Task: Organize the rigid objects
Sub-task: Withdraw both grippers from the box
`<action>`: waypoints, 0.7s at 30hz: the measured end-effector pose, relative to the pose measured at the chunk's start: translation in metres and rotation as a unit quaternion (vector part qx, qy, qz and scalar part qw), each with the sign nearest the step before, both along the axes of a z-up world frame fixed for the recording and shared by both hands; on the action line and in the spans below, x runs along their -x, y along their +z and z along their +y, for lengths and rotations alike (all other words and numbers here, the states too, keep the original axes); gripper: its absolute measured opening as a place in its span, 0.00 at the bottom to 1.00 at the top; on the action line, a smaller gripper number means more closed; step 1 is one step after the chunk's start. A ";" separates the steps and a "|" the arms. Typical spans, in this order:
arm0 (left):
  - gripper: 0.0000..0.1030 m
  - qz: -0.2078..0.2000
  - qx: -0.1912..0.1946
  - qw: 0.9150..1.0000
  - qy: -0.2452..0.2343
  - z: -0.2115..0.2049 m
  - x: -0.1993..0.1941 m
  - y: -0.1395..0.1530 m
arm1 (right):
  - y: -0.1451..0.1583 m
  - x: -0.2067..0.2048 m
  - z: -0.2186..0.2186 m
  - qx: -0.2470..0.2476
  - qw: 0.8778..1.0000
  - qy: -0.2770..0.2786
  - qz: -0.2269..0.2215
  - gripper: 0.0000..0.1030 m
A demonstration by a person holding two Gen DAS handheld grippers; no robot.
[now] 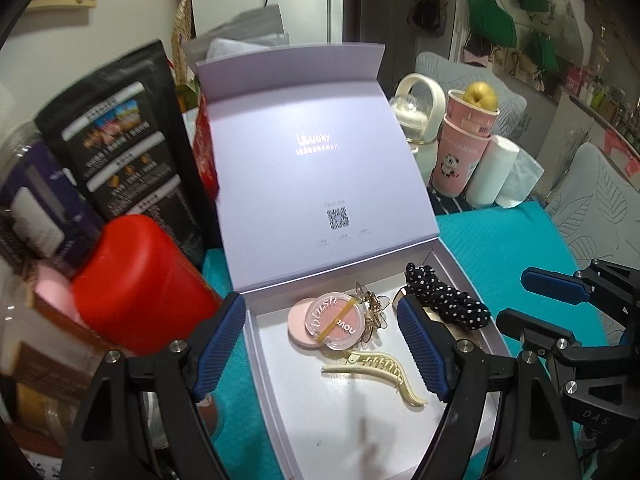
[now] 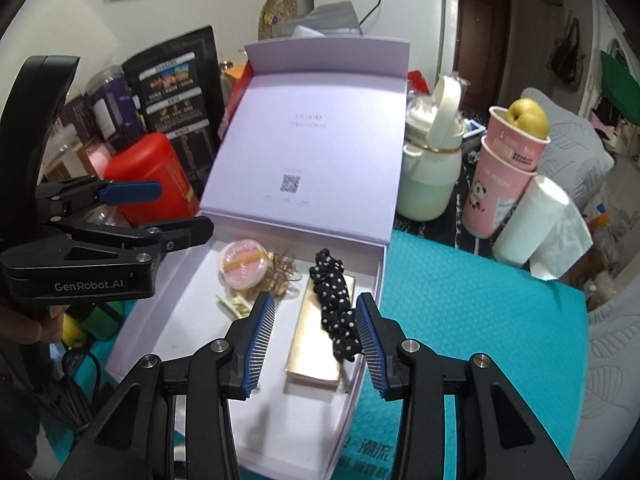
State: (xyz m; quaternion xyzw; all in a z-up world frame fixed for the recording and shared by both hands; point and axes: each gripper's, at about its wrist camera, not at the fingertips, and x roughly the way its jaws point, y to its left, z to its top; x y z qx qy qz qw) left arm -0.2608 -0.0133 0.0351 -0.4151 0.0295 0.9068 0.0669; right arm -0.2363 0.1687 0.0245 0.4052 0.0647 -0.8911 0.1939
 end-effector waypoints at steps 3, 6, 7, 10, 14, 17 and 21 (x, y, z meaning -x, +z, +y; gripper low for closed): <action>0.76 0.010 -0.001 1.000 0.001 0.000 -0.008 0.010 | 0.012 -0.011 -0.001 0.001 1.000 -0.002 0.013 0.41; 0.76 0.022 -0.002 1.000 -0.001 0.001 -0.020 0.021 | 0.022 -0.021 -0.002 0.002 1.000 -0.004 0.025 0.43; 0.76 0.026 -0.001 1.000 -0.001 0.001 -0.023 0.025 | 0.026 -0.025 -0.002 0.003 1.000 -0.004 0.028 0.43; 0.76 0.041 0.000 0.999 -0.006 0.001 -0.038 0.036 | 0.034 -0.036 -0.002 0.005 0.999 -0.004 0.038 0.44; 0.76 0.056 0.002 0.998 -0.010 0.004 -0.057 0.050 | 0.046 -0.054 -0.001 0.010 0.999 -0.003 0.050 0.47; 0.76 0.066 0.004 0.998 -0.011 0.005 -0.072 0.057 | 0.053 -0.067 0.001 0.017 0.998 -0.003 0.057 0.49; 0.76 0.075 0.015 0.997 -0.019 0.009 -0.088 0.061 | 0.061 -0.087 0.003 0.018 0.997 -0.005 0.068 0.53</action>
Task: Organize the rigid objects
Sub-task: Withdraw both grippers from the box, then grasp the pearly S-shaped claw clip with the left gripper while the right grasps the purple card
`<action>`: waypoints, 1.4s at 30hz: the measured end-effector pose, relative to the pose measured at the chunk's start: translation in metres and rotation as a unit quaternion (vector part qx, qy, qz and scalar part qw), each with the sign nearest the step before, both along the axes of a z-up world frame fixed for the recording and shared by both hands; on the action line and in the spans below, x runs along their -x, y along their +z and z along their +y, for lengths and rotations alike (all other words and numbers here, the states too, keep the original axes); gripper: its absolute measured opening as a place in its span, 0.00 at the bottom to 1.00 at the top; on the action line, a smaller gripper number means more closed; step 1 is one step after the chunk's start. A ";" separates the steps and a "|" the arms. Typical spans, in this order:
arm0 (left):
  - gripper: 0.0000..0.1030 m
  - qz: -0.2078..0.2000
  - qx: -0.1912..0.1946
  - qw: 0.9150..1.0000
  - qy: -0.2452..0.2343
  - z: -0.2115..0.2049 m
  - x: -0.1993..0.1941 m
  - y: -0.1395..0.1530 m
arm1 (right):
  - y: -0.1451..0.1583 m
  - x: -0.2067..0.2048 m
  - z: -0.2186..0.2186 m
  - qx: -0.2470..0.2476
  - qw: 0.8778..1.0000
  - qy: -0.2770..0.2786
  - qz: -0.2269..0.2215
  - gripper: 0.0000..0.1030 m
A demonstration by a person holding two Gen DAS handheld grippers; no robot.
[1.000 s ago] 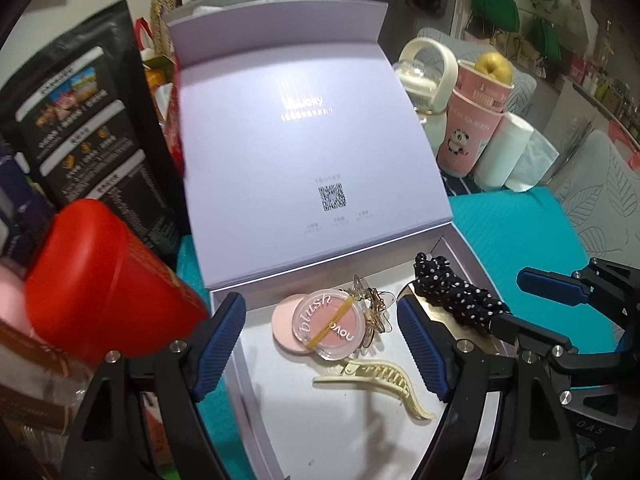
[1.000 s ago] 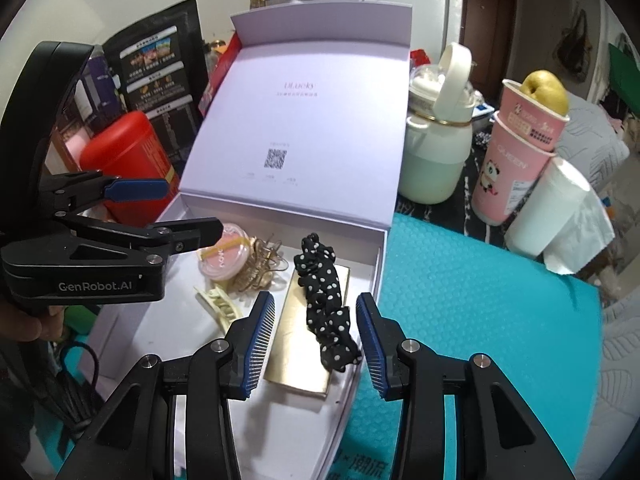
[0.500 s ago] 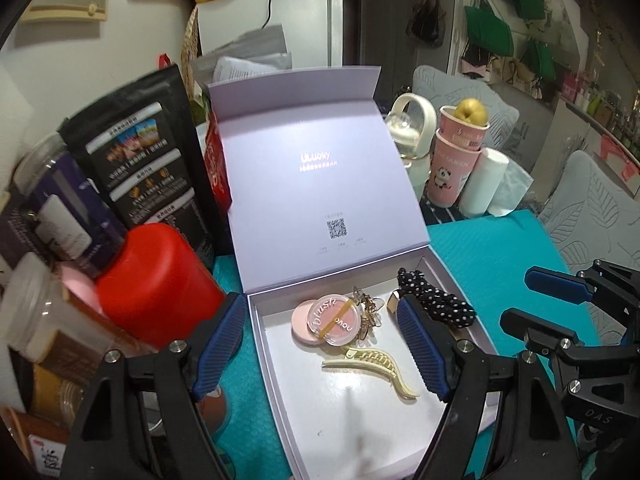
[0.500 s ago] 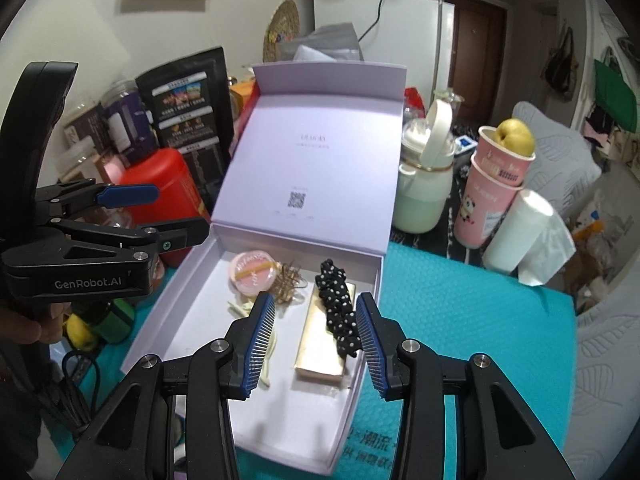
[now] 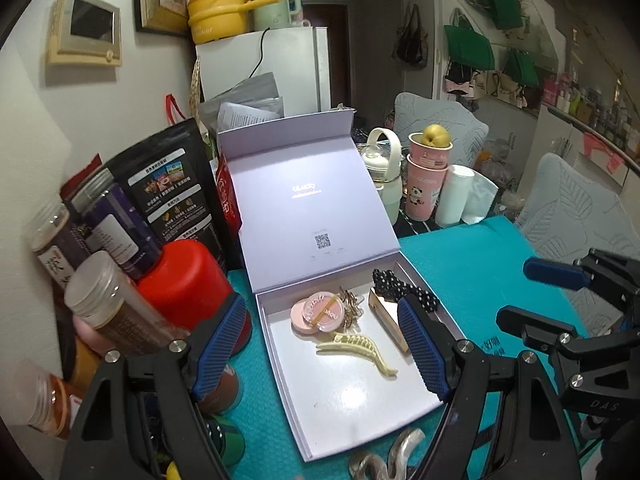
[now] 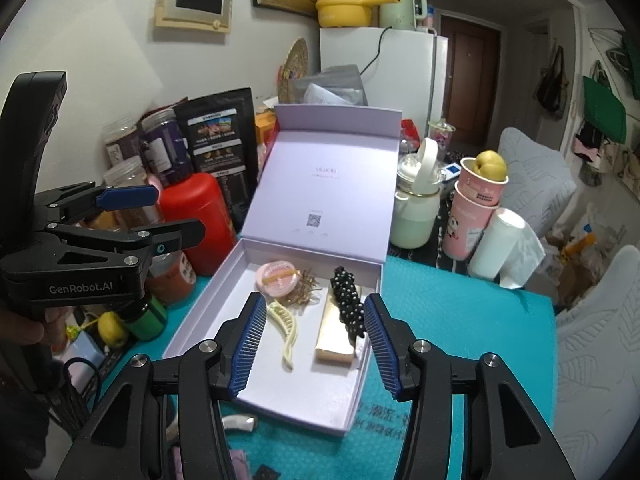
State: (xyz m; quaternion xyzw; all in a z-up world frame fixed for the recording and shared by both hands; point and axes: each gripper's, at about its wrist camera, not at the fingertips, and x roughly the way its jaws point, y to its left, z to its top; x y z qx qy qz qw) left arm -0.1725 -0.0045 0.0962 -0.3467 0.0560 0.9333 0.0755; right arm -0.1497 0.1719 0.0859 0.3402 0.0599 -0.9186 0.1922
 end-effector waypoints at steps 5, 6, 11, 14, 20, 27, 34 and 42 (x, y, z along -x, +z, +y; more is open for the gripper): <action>0.76 0.001 -0.011 1.000 -0.021 0.001 -0.026 0.003 | 0.007 -0.019 0.003 0.003 1.000 -0.002 0.008 0.55; 0.76 0.001 -0.015 1.000 -0.025 0.001 -0.032 0.004 | 0.009 -0.024 0.003 0.004 1.000 -0.002 0.009 0.58; 0.76 0.008 -0.013 0.999 -0.029 0.001 -0.055 0.003 | 0.012 -0.044 0.004 0.010 1.000 0.000 0.016 0.60; 0.76 0.007 -0.015 0.999 -0.030 -0.001 -0.068 0.001 | 0.011 -0.057 0.003 0.013 1.000 0.003 0.019 0.63; 0.76 0.000 -0.026 0.999 -0.040 -0.004 -0.088 -0.009 | 0.003 -0.078 -0.002 0.014 1.000 0.010 0.015 0.67; 0.76 -0.016 -0.030 0.999 -0.036 -0.008 -0.101 -0.029 | -0.015 -0.095 -0.008 0.014 1.000 0.017 0.005 0.71; 0.76 -0.027 -0.030 0.999 -0.036 -0.010 -0.115 -0.050 | -0.037 -0.106 -0.011 0.014 1.000 0.020 -0.010 0.74; 0.76 -0.036 -0.033 0.997 -0.052 -0.010 -0.130 -0.071 | -0.067 -0.118 -0.013 0.001 0.999 0.027 -0.028 0.79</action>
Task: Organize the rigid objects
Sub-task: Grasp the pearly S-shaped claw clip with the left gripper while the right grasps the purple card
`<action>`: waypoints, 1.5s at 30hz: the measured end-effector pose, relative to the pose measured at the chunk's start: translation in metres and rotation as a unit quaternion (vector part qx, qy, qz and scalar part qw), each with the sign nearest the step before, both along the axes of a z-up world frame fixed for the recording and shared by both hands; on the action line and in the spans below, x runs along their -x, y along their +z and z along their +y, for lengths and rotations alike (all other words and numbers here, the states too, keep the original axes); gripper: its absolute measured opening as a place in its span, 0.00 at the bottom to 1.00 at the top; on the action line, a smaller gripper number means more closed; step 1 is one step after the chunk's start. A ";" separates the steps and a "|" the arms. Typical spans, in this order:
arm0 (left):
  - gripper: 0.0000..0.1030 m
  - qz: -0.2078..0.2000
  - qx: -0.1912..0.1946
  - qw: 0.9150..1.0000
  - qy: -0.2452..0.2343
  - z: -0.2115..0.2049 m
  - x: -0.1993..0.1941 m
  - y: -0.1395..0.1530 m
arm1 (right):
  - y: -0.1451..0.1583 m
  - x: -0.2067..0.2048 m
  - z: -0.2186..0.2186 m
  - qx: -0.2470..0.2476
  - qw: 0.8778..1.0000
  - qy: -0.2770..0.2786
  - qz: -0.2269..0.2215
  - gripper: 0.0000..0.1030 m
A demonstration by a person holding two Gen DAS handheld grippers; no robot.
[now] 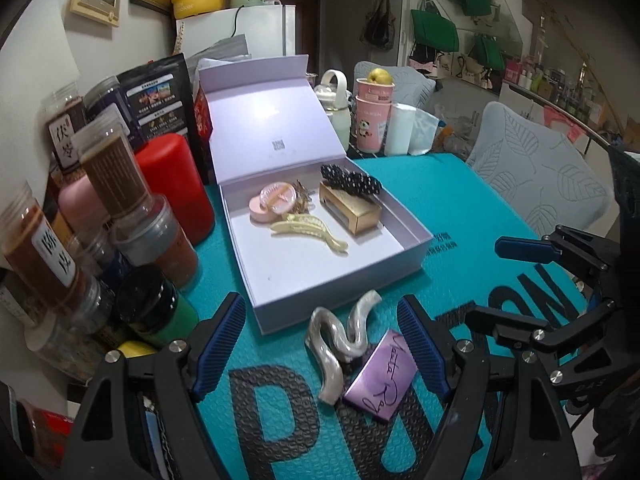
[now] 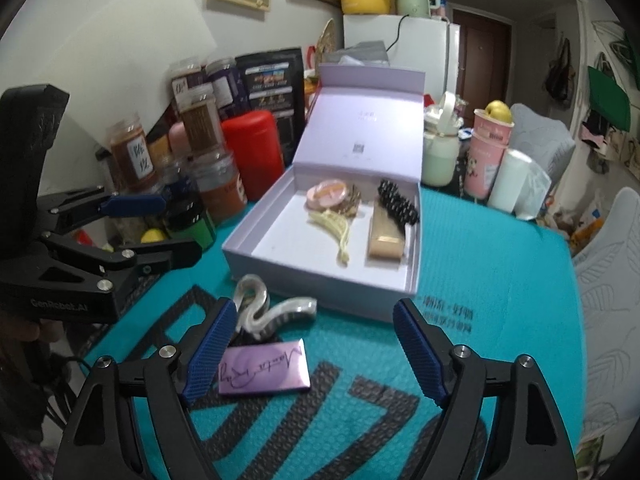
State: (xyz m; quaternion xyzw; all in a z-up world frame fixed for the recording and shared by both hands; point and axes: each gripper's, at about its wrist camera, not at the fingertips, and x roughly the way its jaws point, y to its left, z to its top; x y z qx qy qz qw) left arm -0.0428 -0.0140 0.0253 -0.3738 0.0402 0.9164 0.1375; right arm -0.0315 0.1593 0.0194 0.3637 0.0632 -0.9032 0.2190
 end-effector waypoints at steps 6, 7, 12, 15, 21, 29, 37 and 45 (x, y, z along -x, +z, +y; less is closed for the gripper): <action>0.76 -0.021 -0.011 1.000 -0.008 0.000 -0.005 -0.022 | -0.022 -0.006 0.000 0.007 1.000 0.004 -0.023 0.79; 0.76 -0.026 -0.014 1.000 -0.008 0.000 -0.004 -0.026 | -0.024 -0.006 0.000 0.008 1.000 0.003 -0.025 0.79; 0.76 -0.049 -0.029 0.998 -0.017 0.003 0.000 -0.044 | -0.038 -0.009 0.003 0.016 0.999 0.002 -0.036 0.79; 0.76 -0.056 -0.033 0.998 -0.025 0.006 0.004 -0.054 | -0.046 -0.009 0.004 0.016 0.999 0.000 -0.044 0.79; 0.76 -0.079 -0.029 0.996 -0.039 0.014 0.019 -0.077 | -0.063 -0.007 0.009 0.020 0.998 -0.008 -0.065 0.79; 0.76 -0.124 -0.039 0.990 -0.057 0.017 0.047 -0.101 | -0.079 0.001 0.016 0.041 0.995 -0.013 -0.094 0.79; 0.76 -0.143 -0.032 0.987 -0.058 0.023 0.062 -0.117 | -0.084 0.009 0.018 0.043 0.994 -0.015 -0.095 0.79; 0.61 -0.124 -0.051 0.989 -0.056 0.019 0.059 -0.117 | -0.090 0.013 0.018 0.050 0.993 -0.014 -0.110 0.79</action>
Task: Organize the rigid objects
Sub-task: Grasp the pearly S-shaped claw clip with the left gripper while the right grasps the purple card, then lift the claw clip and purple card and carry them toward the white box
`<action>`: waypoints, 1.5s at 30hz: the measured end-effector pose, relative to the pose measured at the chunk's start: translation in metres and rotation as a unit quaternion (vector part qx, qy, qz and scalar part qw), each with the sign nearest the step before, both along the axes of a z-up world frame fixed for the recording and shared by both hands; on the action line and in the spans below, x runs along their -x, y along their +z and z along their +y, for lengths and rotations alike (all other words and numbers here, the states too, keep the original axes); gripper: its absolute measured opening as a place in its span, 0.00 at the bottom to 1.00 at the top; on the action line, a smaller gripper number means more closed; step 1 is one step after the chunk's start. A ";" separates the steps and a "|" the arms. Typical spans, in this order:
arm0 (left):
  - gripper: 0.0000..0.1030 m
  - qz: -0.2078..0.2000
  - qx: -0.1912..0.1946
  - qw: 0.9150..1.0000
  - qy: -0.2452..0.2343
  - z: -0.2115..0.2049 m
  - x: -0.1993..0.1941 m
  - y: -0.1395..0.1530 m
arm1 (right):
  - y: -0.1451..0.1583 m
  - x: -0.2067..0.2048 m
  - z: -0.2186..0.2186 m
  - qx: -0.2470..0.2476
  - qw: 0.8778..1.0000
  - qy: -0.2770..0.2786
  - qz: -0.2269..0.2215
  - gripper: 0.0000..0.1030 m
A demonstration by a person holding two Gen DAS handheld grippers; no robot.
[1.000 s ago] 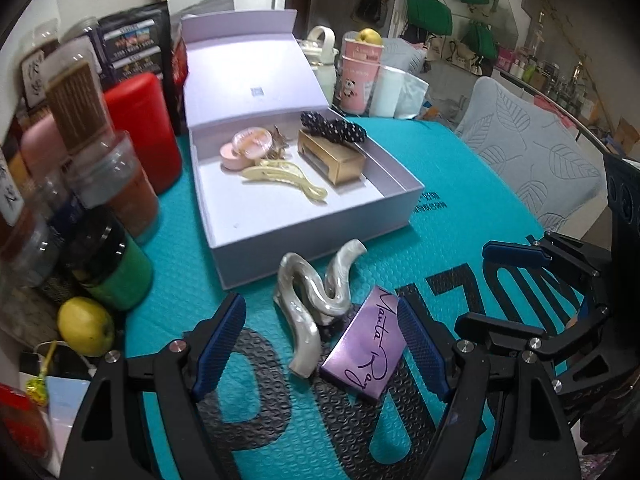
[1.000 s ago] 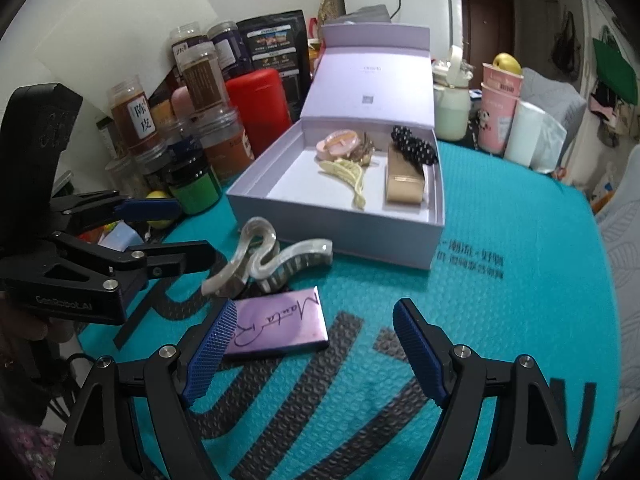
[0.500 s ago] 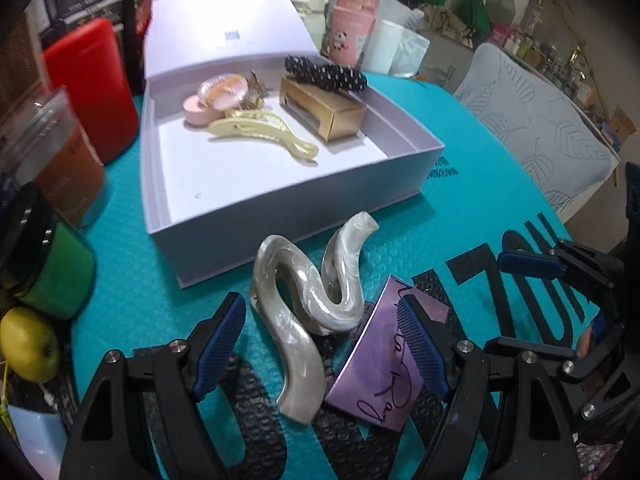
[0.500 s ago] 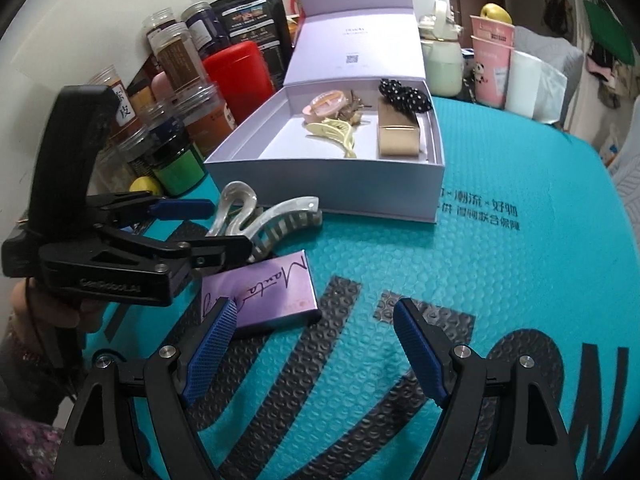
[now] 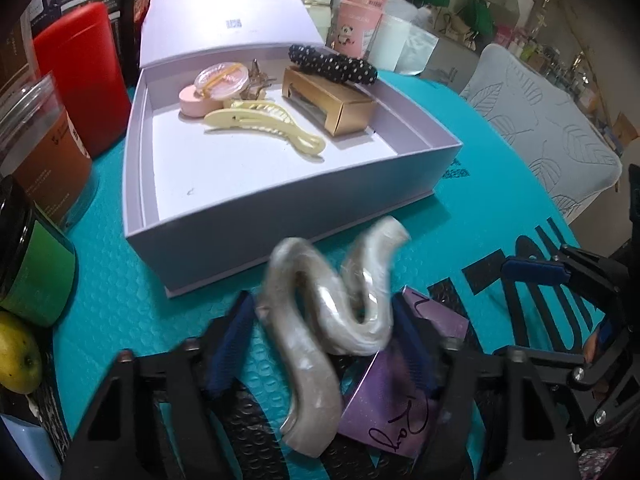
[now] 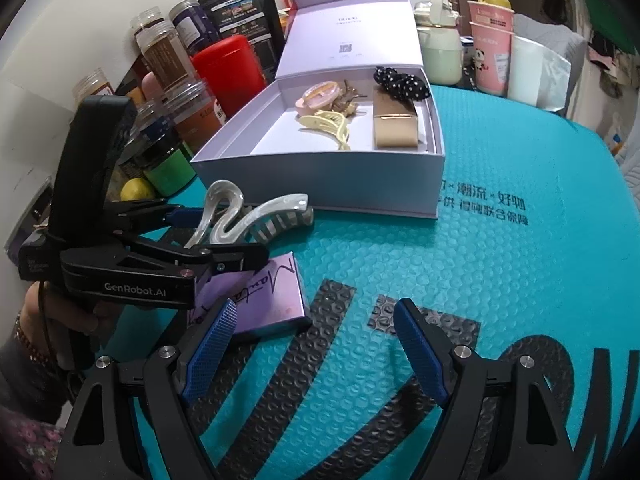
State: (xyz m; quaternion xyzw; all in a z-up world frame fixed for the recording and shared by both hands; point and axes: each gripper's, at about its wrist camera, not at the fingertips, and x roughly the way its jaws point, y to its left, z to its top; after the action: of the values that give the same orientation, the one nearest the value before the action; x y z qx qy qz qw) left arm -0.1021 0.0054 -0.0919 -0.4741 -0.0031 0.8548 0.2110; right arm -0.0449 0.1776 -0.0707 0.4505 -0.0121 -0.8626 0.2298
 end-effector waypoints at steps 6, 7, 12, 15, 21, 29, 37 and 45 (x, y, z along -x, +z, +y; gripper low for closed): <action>0.60 0.003 0.002 1.000 0.004 0.000 0.001 0.001 | 0.000 -0.005 0.001 0.007 1.000 0.000 -0.006 0.79; 0.58 0.004 0.003 1.000 0.005 -0.001 -0.001 0.002 | 0.000 -0.006 0.001 0.009 1.000 0.000 -0.008 0.80; 0.53 0.002 0.004 1.000 0.025 -0.012 -0.008 0.006 | -0.002 -0.008 -0.002 0.019 1.000 0.004 -0.012 0.84; 0.53 -0.004 -0.002 0.999 0.045 -0.025 -0.015 0.006 | -0.006 -0.008 -0.008 0.010 1.000 0.008 -0.013 0.85; 0.53 -0.010 0.001 0.997 0.083 -0.048 -0.031 0.007 | -0.015 -0.007 -0.026 -0.003 0.999 0.035 -0.016 1.00; 0.53 0.003 0.033 0.993 0.109 -0.065 -0.050 0.006 | -0.025 -0.008 -0.062 -0.068 0.994 0.084 0.015 1.00; 0.58 0.004 0.045 0.994 0.099 -0.058 -0.044 -0.006 | -0.035 -0.003 -0.074 -0.095 0.991 0.092 0.023 1.00; 0.60 0.028 0.090 0.992 0.086 -0.045 -0.039 -0.009 | -0.035 -0.006 -0.069 -0.095 0.992 0.083 0.029 0.97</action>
State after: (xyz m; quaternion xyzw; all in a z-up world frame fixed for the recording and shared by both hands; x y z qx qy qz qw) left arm -0.0631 -0.0396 -0.1013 -0.4654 0.0390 0.8793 0.0932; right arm -0.0387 0.1088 -0.1054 0.4441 0.1136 -0.8508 0.2570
